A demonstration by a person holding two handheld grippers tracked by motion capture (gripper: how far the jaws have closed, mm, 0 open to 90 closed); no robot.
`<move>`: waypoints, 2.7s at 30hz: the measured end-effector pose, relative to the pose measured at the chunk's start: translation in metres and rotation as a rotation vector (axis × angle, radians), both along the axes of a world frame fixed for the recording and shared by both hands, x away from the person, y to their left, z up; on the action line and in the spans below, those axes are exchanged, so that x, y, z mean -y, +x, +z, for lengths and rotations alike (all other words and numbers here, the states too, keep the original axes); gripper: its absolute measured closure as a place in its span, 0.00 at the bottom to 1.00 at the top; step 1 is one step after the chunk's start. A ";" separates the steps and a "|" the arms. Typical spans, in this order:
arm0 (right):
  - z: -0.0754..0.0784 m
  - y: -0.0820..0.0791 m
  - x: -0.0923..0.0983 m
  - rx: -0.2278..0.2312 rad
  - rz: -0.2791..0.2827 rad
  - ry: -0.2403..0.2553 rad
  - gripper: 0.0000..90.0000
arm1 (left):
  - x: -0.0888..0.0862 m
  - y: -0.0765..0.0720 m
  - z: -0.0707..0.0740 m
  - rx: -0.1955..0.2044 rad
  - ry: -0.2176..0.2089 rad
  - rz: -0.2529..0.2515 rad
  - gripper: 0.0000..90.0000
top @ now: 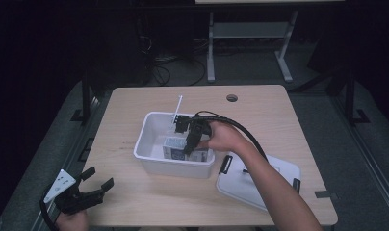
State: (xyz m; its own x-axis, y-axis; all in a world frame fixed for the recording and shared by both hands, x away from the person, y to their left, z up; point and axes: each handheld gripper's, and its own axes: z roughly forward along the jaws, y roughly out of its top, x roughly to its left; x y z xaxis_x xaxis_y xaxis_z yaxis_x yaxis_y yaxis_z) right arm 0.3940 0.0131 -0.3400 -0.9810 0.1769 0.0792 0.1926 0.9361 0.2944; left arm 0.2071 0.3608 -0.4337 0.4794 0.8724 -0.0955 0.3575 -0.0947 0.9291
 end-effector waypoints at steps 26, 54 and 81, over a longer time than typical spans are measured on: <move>-0.024 -0.003 -0.006 -0.012 0.016 -0.077 0.60 | 0.000 0.000 0.000 0.000 -0.001 0.000 0.15; 0.000 -0.010 0.007 -0.012 0.011 -0.001 0.55 | 0.002 0.001 0.000 -0.003 -0.001 0.000 0.15; 0.045 -0.016 0.053 0.044 -0.061 0.072 0.52 | 0.003 0.001 0.000 -0.003 0.004 0.001 0.15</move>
